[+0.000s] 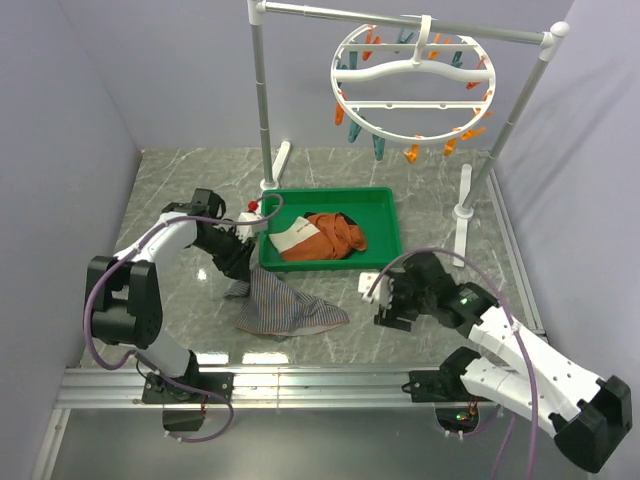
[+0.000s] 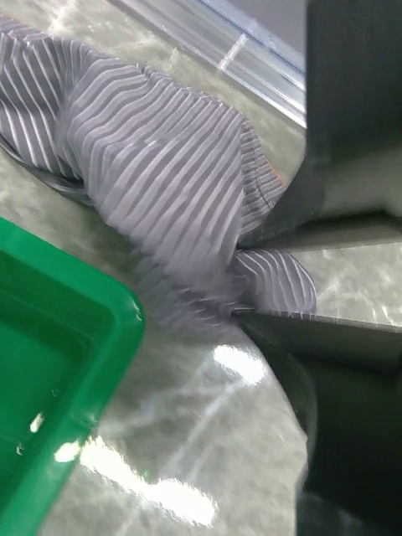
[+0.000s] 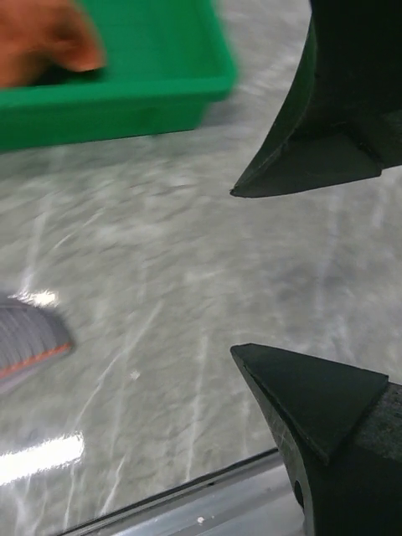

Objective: Clip the underwear to the hanger

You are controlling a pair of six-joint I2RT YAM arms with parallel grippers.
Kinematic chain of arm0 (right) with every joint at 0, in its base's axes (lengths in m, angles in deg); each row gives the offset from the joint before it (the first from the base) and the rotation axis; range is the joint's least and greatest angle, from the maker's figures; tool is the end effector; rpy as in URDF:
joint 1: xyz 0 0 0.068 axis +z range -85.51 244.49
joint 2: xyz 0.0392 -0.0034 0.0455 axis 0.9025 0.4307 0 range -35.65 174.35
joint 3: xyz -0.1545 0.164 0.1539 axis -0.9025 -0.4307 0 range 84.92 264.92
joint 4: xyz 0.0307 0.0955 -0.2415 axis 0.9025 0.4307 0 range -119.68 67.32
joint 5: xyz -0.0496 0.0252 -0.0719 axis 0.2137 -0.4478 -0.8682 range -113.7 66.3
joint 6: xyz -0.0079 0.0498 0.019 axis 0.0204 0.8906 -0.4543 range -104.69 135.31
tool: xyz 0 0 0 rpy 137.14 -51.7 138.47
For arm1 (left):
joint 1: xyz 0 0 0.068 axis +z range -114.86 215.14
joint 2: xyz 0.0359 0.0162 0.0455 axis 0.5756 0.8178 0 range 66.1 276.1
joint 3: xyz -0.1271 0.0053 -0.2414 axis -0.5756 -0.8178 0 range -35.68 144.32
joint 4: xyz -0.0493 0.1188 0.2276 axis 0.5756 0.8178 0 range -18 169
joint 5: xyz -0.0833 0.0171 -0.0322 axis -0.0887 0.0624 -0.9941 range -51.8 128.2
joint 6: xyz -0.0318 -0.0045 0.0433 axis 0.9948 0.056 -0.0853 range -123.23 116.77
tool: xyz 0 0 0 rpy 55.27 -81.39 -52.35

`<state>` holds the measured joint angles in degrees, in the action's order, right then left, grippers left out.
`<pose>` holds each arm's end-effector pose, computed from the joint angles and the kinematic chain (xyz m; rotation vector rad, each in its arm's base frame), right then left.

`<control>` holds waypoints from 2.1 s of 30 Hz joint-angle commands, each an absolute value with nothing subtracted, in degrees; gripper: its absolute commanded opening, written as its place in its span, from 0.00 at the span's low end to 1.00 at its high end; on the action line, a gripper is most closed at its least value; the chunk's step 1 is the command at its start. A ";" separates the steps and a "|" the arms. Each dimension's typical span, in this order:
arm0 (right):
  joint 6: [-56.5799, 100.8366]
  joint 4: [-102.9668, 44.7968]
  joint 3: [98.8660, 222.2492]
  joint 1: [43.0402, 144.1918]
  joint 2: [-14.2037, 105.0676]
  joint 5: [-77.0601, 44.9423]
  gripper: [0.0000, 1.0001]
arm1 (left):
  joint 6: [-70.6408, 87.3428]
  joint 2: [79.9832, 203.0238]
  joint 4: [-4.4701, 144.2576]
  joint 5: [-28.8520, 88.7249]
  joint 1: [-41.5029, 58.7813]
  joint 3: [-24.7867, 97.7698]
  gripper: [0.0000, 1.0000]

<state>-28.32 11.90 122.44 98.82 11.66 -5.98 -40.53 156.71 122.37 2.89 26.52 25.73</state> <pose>0.1260 0.0992 0.2408 -1.6318 1.8055 0.3085 0.2783 -0.0631 0.2090 1.1309 2.4676 -0.7753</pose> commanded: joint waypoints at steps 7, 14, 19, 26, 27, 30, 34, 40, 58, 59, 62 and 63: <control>-40.40 -15.60 110.07 114.93 11.63 -8.24 0.73 | -57.60 145.23 130.59 -2.75 35.05 27.35 0.64; -47.17 -26.07 107.86 115.73 19.19 -4.99 0.72 | -83.62 134.75 137.04 -2.06 34.44 16.02 0.64; -52.00 -25.38 109.00 116.69 24.37 -3.22 0.70 | -89.53 132.11 134.49 0.93 32.94 8.28 0.63; -59.39 -25.29 109.35 117.57 28.50 -2.52 0.66 | -96.04 129.91 127.90 4.97 28.64 1.07 0.58; -60.18 -25.46 109.62 117.84 29.21 -2.69 0.64 | -96.22 130.17 126.85 5.24 27.42 0.36 0.57; -62.28 -25.73 110.58 117.93 31.84 -3.22 0.60 | -96.48 131.13 125.53 5.15 25.48 -0.43 0.57; -64.40 -25.02 111.29 117.93 34.74 -3.22 0.51 | -96.74 132.27 122.54 4.62 24.24 -1.66 0.59; -64.76 -24.41 112.78 118.01 38.08 -3.92 0.21 | -98.15 133.77 119.72 4.01 23.71 -2.02 0.61; -58.16 -20.71 116.92 117.84 35.98 -1.90 0.00 | -115.02 128.50 119.99 4.36 23.63 -7.81 0.53; -57.99 -20.80 116.83 117.66 35.98 -1.90 0.00 | -114.94 128.59 119.29 4.53 23.45 -8.34 0.52; -57.03 -20.80 117.09 117.75 35.89 -1.90 0.00 | -115.38 130.60 117.62 6.20 22.92 -8.78 0.44; -56.67 -20.72 117.35 117.75 35.81 -1.90 0.00 | -115.20 131.91 117.26 6.38 22.92 -8.87 0.38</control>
<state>-58.44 -21.12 114.99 117.59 37.15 -2.99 -112.20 129.69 119.02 5.71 23.39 -7.56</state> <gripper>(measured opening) 0.007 0.414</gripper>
